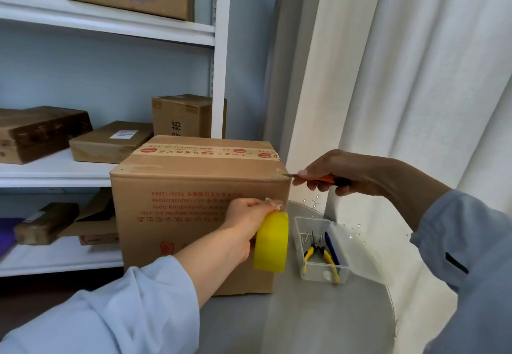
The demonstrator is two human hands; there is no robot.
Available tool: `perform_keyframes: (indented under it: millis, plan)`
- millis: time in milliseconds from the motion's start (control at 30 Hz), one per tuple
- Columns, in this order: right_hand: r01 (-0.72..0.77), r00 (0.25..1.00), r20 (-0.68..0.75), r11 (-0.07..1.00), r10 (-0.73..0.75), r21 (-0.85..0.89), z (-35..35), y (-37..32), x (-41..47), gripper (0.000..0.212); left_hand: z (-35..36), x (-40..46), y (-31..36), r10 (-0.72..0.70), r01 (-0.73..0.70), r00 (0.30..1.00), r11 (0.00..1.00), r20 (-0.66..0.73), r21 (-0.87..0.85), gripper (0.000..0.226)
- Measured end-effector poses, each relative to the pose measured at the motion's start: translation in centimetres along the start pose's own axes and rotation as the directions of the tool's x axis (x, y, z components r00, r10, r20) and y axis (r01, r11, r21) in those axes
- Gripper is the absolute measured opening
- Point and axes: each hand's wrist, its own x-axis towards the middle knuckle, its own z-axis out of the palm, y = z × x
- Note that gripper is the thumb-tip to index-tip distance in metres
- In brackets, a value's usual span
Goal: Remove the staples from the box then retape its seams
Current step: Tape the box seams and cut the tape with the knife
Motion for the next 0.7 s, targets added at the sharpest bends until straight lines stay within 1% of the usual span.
perform_keyframes:
  millis: [67,100,167,267,333,367,433,533,633,700]
  plan:
    - [0.034,0.990,-0.136,0.996,-0.023,0.079,0.3,-0.2,-0.1,0.036,-0.3,-0.1,-0.1,0.024,-0.024,1.000,1.000,-0.013,0.007,0.009]
    - [0.065,0.976,-0.215,0.993,-0.043,0.096,0.7,-0.5,-0.1,0.036,-0.3,-0.1,0.0,0.049,-0.049,0.999,0.999,-0.018,0.014,0.011]
    - [0.131,0.938,-0.333,0.988,-0.098,0.079,2.1,-0.9,0.1,0.037,-0.4,-0.4,0.4,0.118,-0.116,0.993,0.992,-0.022,0.051,0.013]
    - [0.200,0.904,-0.399,0.976,-0.153,0.080,4.6,-0.9,0.6,0.036,-0.9,-0.8,1.1,0.238,-0.233,0.971,0.961,-0.019,0.150,0.016]
    - [0.200,0.892,-0.432,0.973,-0.133,0.112,5.9,-0.8,1.0,0.033,-1.6,-0.9,1.4,0.319,-0.306,0.948,0.923,-0.017,0.232,0.019]
    - [0.181,0.889,-0.447,0.972,-0.097,0.150,6.4,-0.8,1.1,0.032,-2.0,-0.9,1.5,0.362,-0.344,0.932,0.896,-0.016,0.280,0.019]
    - [0.136,0.903,-0.430,0.955,-0.010,0.262,6.8,-0.9,1.1,0.029,-2.8,-0.9,1.6,0.450,-0.407,0.893,0.824,-0.018,0.394,0.015]
    - [0.091,0.909,-0.412,0.935,0.064,0.344,6.8,-0.9,1.1,0.022,-3.7,-1.3,1.8,0.564,-0.437,0.825,0.679,-0.038,0.590,0.013]
    - [0.102,0.887,-0.460,0.959,0.032,0.264,6.9,-1.1,1.0,0.009,-4.2,-2.1,2.4,0.654,-0.450,0.757,0.535,-0.013,0.715,0.016]
    - [0.127,0.870,-0.492,0.974,-0.017,0.190,6.9,-1.1,1.0,0.014,-4.5,-2.3,2.7,0.680,-0.444,0.733,0.464,0.013,0.767,0.017]
